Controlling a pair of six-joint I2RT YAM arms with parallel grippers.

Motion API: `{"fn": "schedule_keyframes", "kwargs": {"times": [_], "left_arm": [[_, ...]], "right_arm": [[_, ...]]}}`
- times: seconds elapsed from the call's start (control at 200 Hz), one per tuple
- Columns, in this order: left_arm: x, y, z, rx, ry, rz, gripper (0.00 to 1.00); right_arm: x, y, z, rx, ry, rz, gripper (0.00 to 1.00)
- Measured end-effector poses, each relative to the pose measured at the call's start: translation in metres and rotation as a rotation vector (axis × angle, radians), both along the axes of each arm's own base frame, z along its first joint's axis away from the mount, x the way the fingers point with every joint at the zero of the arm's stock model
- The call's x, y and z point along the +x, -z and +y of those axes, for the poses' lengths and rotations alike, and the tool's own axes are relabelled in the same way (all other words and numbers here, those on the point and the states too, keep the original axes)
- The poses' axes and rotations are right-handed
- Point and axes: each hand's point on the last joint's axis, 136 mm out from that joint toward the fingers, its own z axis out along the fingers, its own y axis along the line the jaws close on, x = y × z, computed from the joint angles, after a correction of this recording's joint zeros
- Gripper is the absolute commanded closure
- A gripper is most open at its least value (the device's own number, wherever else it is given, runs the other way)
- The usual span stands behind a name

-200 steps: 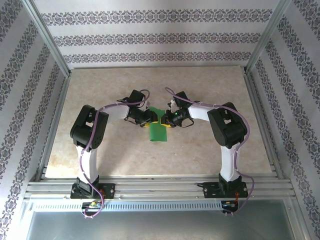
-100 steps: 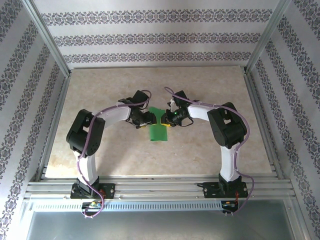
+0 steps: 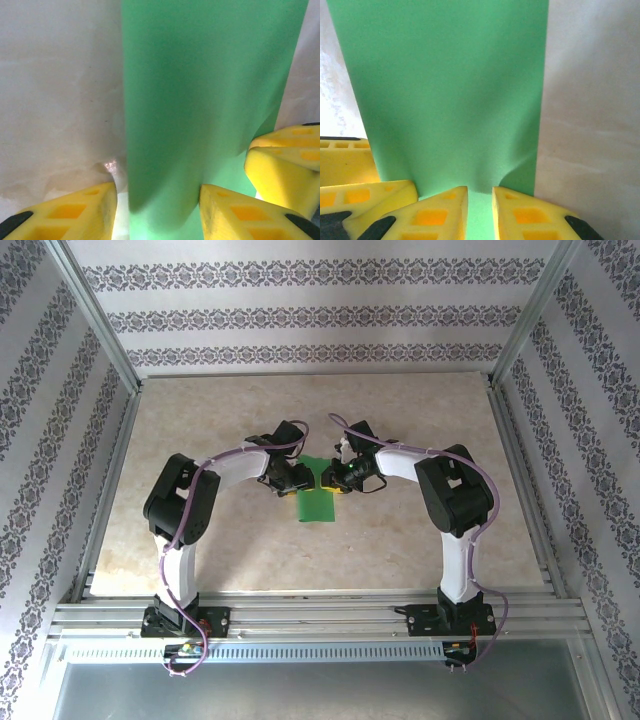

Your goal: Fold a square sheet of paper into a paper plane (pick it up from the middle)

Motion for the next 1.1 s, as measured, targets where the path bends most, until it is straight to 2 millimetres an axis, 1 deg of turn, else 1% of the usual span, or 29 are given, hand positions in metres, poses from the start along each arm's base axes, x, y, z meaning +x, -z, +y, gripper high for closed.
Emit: {"fn": "schedule_keyframes", "kwargs": {"times": [0.075,0.17,0.27,0.37,0.485,0.6,0.705,1.099], "left_arm": [[0.001,0.0,0.001,0.0,-0.001,-0.001,0.55],[0.001,0.001,0.003,-0.002,-0.005,0.003,0.56],[0.001,0.002,0.005,-0.006,-0.003,0.005,0.58],[0.001,0.003,0.006,-0.008,0.003,0.006,0.6],[0.001,0.003,0.007,-0.009,0.01,0.005,0.62],[0.0,0.004,0.009,-0.011,0.014,0.007,0.63],[0.001,0.005,0.01,-0.012,0.017,0.005,0.63],[0.0,0.007,0.012,-0.03,0.012,0.0,0.68]], "right_arm": [[0.004,-0.01,0.001,0.015,0.008,-0.02,0.71],[0.01,-0.033,-0.002,0.049,0.026,-0.07,0.71],[0.019,-0.057,-0.011,0.082,0.053,-0.134,0.71],[0.023,-0.069,-0.023,0.097,0.084,-0.17,0.71],[0.023,-0.064,-0.036,0.094,0.118,-0.163,0.71],[0.019,-0.054,-0.042,0.083,0.137,-0.136,0.71],[0.016,-0.05,-0.043,0.079,0.137,-0.126,0.71],[0.02,-0.053,-0.044,0.089,0.145,-0.143,0.71]]}}
